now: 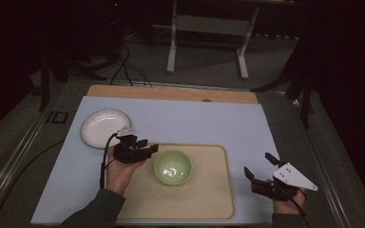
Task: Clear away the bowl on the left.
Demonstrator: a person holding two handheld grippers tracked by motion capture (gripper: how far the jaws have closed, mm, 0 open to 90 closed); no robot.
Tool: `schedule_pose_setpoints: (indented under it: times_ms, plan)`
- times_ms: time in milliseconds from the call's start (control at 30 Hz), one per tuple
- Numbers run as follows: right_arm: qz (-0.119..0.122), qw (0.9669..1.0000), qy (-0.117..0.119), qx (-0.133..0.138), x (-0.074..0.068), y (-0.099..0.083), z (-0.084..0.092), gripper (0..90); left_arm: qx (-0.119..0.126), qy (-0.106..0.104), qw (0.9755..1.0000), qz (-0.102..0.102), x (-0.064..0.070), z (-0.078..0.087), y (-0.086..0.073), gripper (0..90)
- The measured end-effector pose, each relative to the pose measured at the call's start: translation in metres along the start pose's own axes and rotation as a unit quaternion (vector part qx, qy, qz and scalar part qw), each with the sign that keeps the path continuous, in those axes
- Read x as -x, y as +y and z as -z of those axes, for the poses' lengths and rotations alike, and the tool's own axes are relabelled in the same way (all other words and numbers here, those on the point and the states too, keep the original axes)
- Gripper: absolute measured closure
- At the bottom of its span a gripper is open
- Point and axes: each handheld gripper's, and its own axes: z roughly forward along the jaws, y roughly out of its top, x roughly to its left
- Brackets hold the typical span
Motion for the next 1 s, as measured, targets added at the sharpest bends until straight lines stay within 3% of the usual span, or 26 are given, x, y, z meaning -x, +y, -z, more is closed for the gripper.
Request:
schedule_pose_setpoints:
  times_ms: [167,467,667,900,933,1000]
  plan:
    - [0.000,1.0000,-0.001,0.000,0.000,0.000,0.000,13.4,0.016,0.029,0.9993,-0.017,-0.004,0.015,0.006,45.3]
    - [0.000,1.0000,-0.002,-0.001,0.000,0.000,0.000,13.4,0.035,0.070,0.9968,-0.017,-0.014,0.038,0.012,44.1]
    - [-0.002,1.0000,-0.002,-0.001,0.000,0.000,0.000,13.4,0.063,0.104,0.9923,-0.027,-0.024,0.058,0.012,40.8]
    - [-0.014,0.9999,-0.003,-0.001,0.003,-0.002,0.001,13.4,0.068,0.132,0.9886,-0.028,-0.038,0.069,0.002,35.6]
    - [-0.016,0.9999,-0.004,-0.002,0.004,-0.002,0.001,13.3,0.066,0.150,0.9860,-0.029,-0.044,0.074,-0.003,34.1]
    - [-0.016,0.9999,-0.004,-0.001,0.004,-0.002,0.000,13.3,0.065,0.155,0.9854,-0.028,-0.046,0.075,-0.005,28.6]
